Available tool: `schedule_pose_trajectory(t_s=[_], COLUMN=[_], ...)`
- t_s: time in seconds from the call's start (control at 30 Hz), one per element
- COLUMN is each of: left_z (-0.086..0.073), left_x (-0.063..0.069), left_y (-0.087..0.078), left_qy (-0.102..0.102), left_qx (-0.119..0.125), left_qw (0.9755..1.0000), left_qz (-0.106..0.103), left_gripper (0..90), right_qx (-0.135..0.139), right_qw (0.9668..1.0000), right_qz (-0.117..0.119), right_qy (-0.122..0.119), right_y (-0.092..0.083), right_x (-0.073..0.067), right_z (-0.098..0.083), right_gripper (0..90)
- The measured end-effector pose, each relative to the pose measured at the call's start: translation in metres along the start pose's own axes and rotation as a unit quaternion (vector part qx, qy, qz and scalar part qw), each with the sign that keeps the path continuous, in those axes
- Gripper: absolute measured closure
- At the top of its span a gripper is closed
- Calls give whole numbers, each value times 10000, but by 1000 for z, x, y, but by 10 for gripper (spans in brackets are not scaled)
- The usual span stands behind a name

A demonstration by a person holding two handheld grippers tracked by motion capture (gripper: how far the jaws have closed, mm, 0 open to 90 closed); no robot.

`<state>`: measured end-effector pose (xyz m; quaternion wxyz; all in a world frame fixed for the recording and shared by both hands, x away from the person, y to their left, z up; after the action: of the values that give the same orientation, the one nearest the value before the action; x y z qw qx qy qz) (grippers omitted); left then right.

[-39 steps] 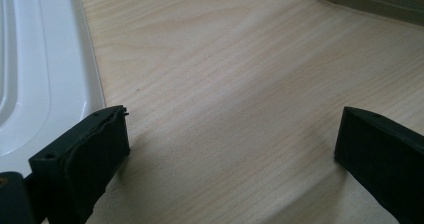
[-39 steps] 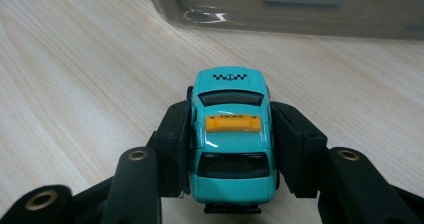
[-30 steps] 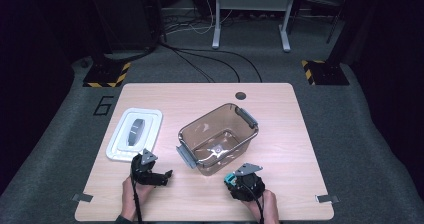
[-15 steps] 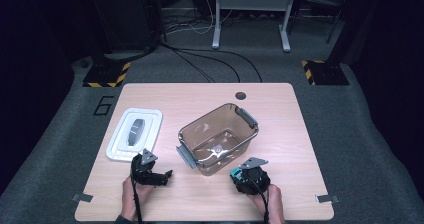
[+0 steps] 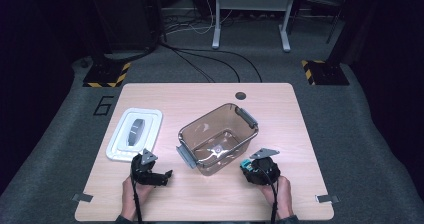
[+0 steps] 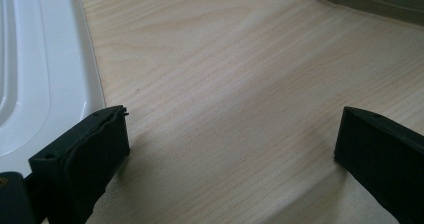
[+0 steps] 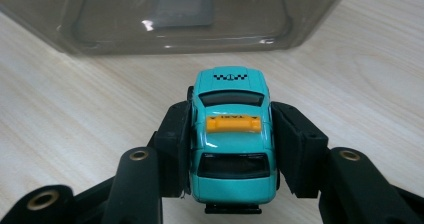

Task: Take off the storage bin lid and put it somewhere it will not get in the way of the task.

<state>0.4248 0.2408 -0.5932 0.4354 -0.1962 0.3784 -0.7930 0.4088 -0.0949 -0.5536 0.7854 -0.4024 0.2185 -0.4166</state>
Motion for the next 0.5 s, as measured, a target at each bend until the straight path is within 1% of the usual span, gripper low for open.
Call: schedule_pose_trajectory(t_s=[0.03, 0.07, 0.1, 0.13, 0.17, 0.2, 0.4, 0.43, 0.47, 0.5], left_z=[0, 0, 0, 0, 0, 0, 0, 0, 0, 0], left_x=[0, 0, 0, 0, 0, 0, 0, 0, 0, 0], left_y=[0, 0, 0, 0, 0, 0, 0, 0, 0, 0], left_qy=[0, 0, 0, 0, 0, 0, -1, -1, -2, -2], left_qx=[0, 0, 0, 1, 1, 2, 2, 2, 1, 1], left_qw=[10000, 10000, 10000, 10000, 10000, 10000, 10000, 10000, 10000, 10000], left_qz=[0, 0, 0, 0, 0, 1, 1, 1, 0, 0], left_gripper=[6, 6, 6, 6, 6, 6, 6, 6, 6, 6], right_qx=[0, -18, -18, -30, -30, -54, -97, -97, -102, -102], right_qw=[10000, 10000, 10000, 10000, 10000, 9999, 9996, 9996, 9994, 9994], right_qz=[0, -15, -15, -29, -29, -63, -154, -154, -172, -172], right_qy=[0, 38, 38, 79, 79, 117, 238, 238, 286, 286], right_y=[0, -1, -1, -1, -1, -1, -2, -2, -3, -3], right_x=[0, 5, 5, 10, 10, 15, 29, 29, 33, 33], right_z=[0, 1, 1, 1, 1, 1, 1, 1, 1, 1], right_gripper=[523, 523, 523, 523, 523, 523, 523, 523, 523, 523])
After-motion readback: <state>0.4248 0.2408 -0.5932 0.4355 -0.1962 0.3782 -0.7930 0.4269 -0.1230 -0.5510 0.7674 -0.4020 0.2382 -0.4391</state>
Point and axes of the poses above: each handheld gripper's, and its own axes: y roughly forward along the jaws, z roughly out of its top, x roughly to its right, the point moved 9 cm from there along y, roughly forward along the jaws, and after that the axes turned 5 degrees about -x, right-handed, at the moved point
